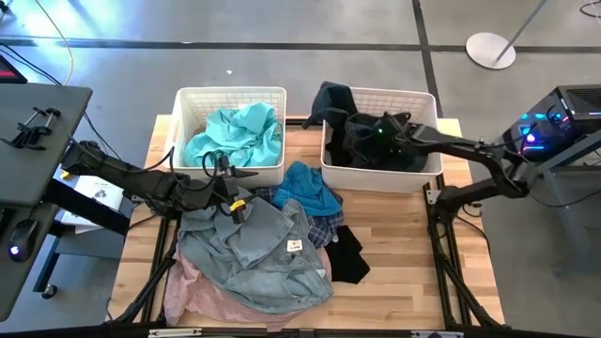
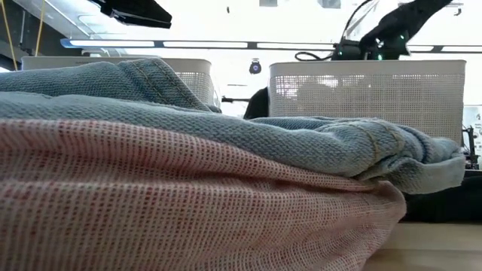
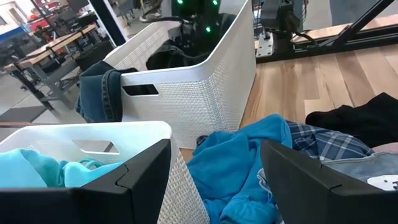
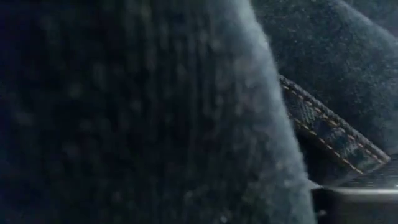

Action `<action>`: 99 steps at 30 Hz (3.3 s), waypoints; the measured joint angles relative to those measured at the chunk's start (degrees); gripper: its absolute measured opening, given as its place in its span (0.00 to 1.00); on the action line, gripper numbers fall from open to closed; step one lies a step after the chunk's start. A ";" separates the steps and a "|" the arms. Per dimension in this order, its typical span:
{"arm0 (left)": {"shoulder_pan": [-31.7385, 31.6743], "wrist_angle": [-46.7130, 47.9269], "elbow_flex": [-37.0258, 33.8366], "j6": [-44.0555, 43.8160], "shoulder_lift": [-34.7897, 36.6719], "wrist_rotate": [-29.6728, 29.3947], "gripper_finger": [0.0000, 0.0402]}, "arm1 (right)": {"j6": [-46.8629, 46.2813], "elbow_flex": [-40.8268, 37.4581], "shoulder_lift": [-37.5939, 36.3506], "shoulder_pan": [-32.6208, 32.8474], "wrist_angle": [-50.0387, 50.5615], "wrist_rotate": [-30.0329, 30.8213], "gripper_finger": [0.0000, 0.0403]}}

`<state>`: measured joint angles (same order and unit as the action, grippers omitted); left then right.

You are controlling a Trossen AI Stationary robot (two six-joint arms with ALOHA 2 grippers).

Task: Sort clothes
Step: Put the black denim pants into the right white bin, then put the blue shorts into the left white bin

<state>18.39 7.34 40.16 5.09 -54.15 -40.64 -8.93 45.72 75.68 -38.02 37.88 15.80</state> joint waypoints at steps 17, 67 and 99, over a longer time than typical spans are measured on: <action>0.02 0.56 0.00 -0.35 0.00 0.00 0.59 | 9.49 33.96 -0.30 4.36 4.48 -4.22 0.61; 0.01 4.41 0.00 -5.04 -0.02 0.62 0.59 | -2.92 4.00 -5.31 8.26 -0.95 -11.84 0.00; 4.58 0.89 0.00 -5.86 -0.02 0.59 0.59 | 0.18 31.93 -12.71 29.16 5.94 -5.12 0.44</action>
<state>22.97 8.23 40.16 -0.78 -54.17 -40.05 -8.75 77.65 62.97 -8.85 43.82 10.68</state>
